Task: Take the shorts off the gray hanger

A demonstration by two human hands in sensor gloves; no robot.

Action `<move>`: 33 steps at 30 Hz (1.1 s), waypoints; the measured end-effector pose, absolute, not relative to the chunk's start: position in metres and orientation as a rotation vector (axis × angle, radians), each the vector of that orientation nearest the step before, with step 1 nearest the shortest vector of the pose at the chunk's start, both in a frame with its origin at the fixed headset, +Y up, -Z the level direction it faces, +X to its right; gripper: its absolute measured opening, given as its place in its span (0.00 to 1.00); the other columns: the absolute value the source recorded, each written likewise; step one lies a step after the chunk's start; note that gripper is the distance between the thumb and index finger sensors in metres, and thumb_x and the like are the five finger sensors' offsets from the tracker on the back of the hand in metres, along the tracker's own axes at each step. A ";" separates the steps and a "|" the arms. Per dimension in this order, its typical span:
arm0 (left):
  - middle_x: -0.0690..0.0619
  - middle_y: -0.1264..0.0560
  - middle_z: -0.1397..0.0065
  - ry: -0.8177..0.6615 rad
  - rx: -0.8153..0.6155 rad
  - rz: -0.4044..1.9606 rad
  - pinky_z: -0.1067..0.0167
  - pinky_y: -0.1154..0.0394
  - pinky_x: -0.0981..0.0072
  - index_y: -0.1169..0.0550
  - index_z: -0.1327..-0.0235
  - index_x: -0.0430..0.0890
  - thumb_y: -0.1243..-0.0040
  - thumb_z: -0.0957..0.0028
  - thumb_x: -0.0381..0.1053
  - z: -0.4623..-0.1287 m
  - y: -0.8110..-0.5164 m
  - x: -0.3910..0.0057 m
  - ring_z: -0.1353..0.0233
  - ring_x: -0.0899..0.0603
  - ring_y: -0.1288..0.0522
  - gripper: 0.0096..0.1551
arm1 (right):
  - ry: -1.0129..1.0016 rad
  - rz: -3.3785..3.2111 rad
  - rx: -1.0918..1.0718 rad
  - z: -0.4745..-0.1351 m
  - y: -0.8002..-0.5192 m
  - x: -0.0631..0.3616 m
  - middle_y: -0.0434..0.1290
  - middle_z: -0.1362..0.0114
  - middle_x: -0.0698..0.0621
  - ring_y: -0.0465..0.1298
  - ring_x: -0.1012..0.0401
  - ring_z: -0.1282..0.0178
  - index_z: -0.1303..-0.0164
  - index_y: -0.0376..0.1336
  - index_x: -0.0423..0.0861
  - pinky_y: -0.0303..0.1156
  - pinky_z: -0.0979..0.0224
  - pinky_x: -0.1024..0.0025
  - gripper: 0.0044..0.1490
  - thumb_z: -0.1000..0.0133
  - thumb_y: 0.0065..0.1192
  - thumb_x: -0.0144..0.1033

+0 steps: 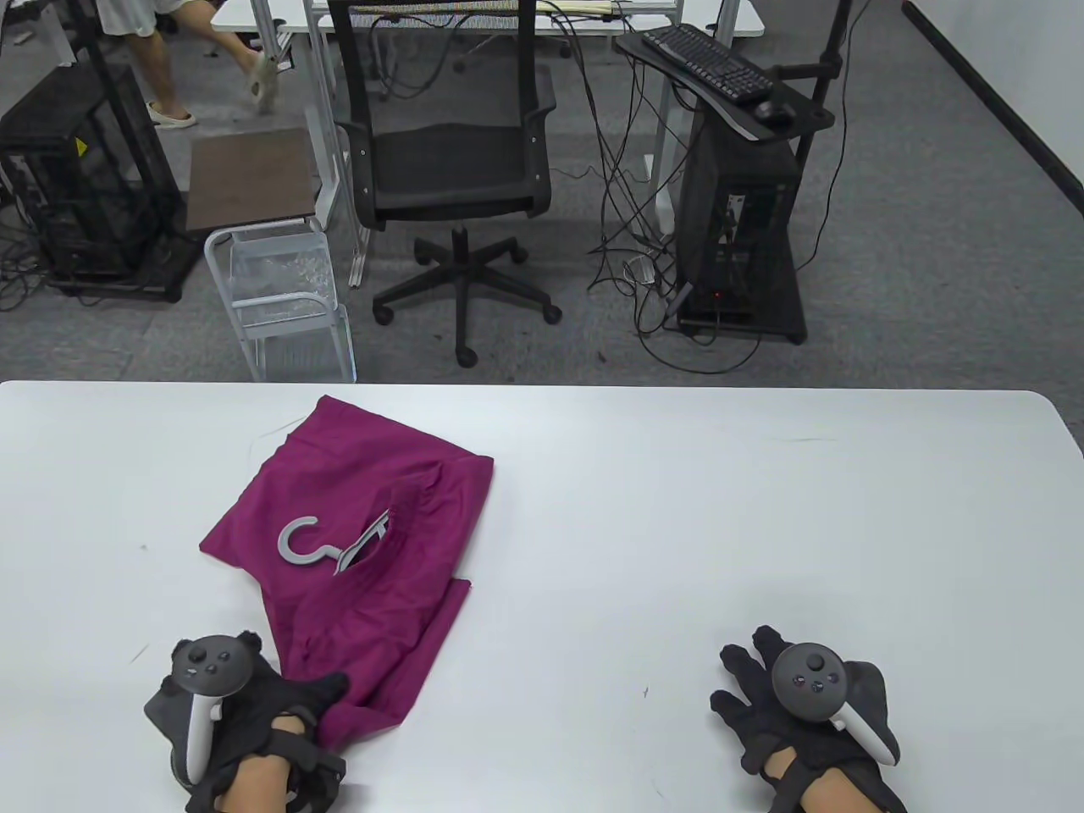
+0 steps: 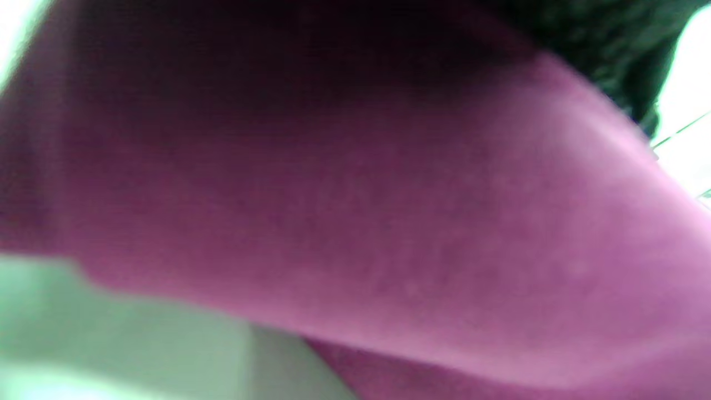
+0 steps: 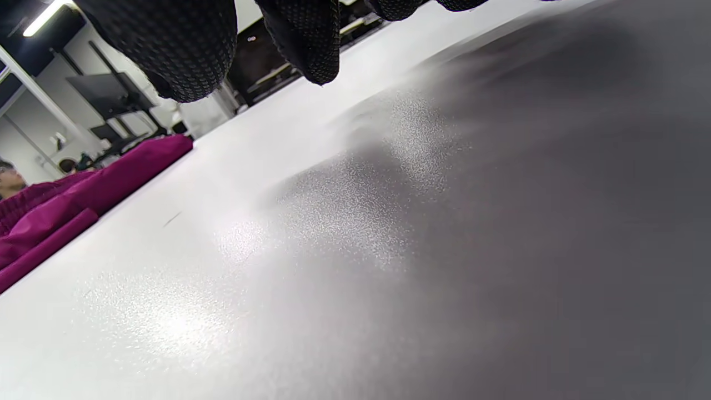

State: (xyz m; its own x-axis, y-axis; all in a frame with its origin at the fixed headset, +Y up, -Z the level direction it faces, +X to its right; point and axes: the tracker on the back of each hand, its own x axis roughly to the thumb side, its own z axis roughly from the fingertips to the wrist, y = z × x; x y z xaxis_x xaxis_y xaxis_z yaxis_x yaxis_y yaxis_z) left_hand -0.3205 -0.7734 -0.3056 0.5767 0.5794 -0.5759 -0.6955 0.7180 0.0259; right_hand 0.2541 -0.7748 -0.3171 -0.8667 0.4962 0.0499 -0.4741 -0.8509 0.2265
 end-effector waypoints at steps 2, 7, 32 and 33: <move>0.44 0.84 0.27 0.609 -0.259 0.736 0.31 0.72 0.25 0.54 0.30 0.55 0.24 0.73 0.69 -0.308 -0.777 -0.318 0.26 0.26 0.82 0.68 | 0.287 2.611 0.142 -0.317 -0.775 0.254 0.41 0.13 0.37 0.41 0.33 0.19 0.19 0.54 0.44 0.47 0.27 0.24 0.44 0.43 0.61 0.51; 0.46 0.73 0.18 0.612 -0.395 0.670 0.30 0.71 0.27 0.42 0.33 0.57 0.26 0.72 0.70 -0.314 -0.790 -0.311 0.25 0.28 0.80 0.56 | 0.293 2.608 0.140 -0.317 -0.775 0.254 0.41 0.13 0.37 0.42 0.33 0.19 0.19 0.54 0.44 0.47 0.27 0.24 0.44 0.43 0.61 0.51; 0.64 0.20 0.55 0.017 0.288 0.401 0.35 0.26 0.45 0.23 0.54 0.67 0.27 0.63 0.66 -0.291 -0.705 -0.245 0.65 0.53 0.22 0.24 | 0.180 2.515 0.214 -0.310 -0.760 0.254 0.29 0.16 0.42 0.37 0.34 0.19 0.23 0.32 0.55 0.45 0.26 0.25 0.51 0.41 0.59 0.53; 0.64 0.20 0.56 -0.022 0.297 0.383 0.36 0.26 0.46 0.23 0.55 0.67 0.27 0.64 0.66 -0.288 -0.702 -0.237 0.65 0.53 0.22 0.24 | 0.156 2.504 0.229 -0.308 -0.758 0.252 0.29 0.16 0.42 0.37 0.34 0.19 0.24 0.33 0.55 0.45 0.26 0.25 0.50 0.42 0.59 0.53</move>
